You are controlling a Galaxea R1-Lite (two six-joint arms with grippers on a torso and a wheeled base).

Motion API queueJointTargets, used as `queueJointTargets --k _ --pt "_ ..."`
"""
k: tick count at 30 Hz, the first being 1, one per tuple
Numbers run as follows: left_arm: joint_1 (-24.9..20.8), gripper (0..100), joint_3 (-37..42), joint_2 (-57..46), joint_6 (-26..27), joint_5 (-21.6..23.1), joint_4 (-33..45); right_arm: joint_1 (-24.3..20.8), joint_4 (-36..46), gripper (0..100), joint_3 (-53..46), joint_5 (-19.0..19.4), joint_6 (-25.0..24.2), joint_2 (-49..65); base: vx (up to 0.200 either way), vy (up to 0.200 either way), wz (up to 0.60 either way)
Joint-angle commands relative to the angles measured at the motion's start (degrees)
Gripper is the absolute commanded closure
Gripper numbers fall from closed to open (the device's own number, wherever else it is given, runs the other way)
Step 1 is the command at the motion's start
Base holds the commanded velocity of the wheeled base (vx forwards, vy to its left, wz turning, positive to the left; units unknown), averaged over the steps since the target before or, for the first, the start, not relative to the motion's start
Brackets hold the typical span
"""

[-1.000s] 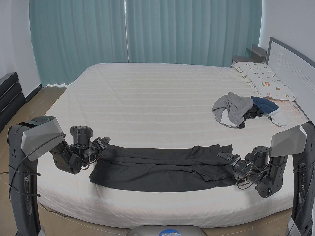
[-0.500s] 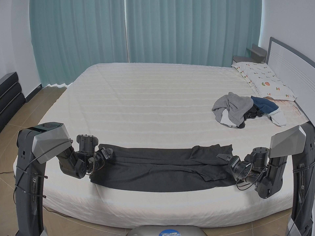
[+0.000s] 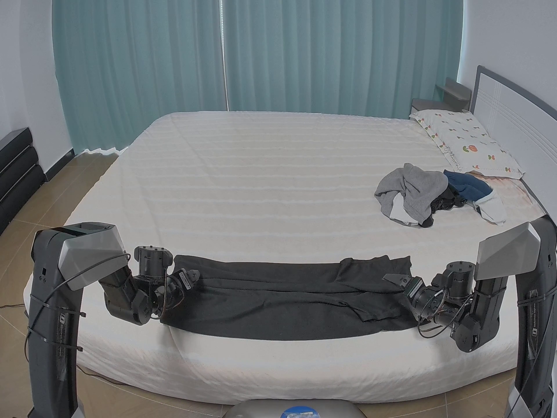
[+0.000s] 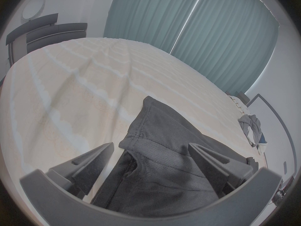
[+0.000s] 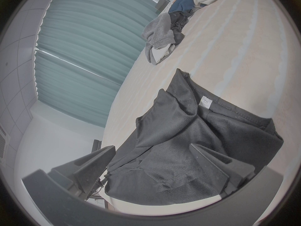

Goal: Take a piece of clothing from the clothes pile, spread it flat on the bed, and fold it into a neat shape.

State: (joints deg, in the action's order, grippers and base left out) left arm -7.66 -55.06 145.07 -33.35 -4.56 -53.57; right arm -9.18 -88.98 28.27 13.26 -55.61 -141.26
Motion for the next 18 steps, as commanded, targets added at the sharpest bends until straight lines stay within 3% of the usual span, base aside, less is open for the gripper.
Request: queueJointTargets --k 1,3,4,18 --pt "-0.3 0 0.1 0.2 0.0 0.0 0.0 0.0 -0.8 0 -0.1 0.0 0.2 -0.3 0.000 0.000 0.00" --pt "-0.4 0 0.0 0.2 0.0 0.0 0.0 0.0 -0.8 0 0.0 0.0 0.2 -0.4 0.000 0.000 0.00" --pt "-0.6 100 0.2 0.2 -0.1 0.0 -0.6 -0.1 -0.8 0 -0.1 0.0 0.4 -0.4 0.000 0.000 0.00" --pt "-0.6 100 4.0 -0.3 0.1 -0.5 -8.5 0.0 -0.8 0 -0.1 0.2 0.6 -0.3 0.000 0.000 0.00"
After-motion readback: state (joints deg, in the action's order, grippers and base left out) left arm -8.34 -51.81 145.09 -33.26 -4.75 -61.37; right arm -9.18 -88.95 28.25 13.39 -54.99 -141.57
